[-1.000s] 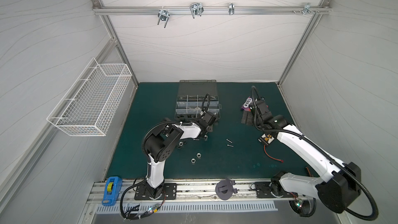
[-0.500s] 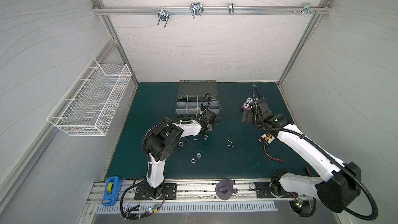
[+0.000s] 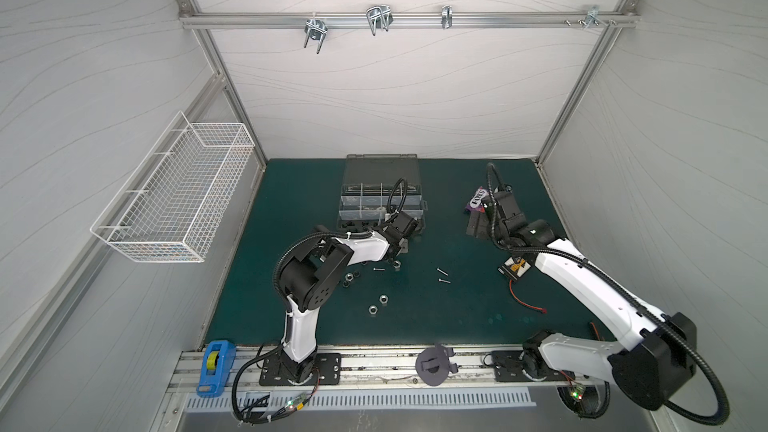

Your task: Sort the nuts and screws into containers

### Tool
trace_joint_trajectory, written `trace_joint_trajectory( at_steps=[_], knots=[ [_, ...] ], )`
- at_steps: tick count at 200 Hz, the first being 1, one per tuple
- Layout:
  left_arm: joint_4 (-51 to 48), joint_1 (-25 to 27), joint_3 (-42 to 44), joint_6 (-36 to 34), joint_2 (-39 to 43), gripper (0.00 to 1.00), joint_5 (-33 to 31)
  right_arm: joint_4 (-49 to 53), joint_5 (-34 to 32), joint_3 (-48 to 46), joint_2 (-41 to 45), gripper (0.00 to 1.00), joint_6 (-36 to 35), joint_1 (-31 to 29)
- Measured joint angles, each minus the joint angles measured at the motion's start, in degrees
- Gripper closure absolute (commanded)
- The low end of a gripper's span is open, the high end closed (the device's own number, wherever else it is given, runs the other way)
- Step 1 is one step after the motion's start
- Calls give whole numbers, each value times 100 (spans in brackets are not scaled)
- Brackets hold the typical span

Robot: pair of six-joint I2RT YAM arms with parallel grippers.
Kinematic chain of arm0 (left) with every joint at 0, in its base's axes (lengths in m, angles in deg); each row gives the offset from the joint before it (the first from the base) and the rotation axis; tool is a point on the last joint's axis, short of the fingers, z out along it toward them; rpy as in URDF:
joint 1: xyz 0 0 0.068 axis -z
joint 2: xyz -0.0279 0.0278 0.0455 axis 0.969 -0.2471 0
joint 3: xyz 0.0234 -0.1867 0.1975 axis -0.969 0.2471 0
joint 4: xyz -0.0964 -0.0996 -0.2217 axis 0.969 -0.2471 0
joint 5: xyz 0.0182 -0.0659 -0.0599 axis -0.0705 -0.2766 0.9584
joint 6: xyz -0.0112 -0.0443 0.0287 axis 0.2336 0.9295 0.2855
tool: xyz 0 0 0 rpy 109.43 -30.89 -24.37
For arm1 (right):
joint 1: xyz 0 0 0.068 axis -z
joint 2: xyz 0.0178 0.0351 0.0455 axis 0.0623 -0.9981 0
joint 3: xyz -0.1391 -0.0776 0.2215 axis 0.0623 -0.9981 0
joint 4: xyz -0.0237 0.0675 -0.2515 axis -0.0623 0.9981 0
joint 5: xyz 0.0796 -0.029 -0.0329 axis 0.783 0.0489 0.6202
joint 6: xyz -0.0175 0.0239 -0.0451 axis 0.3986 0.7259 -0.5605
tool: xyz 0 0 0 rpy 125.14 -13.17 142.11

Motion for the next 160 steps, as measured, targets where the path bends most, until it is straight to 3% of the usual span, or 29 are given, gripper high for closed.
trace_joint_trajectory(
  at_steps=[83,160],
  knots=[
    [-396,42,354,9,415,100,42,2,-22,0,7,1,7,0],
    [-699,42,717,31,1342,100,66,2,-22,0,7,1,9,2]
  ],
)
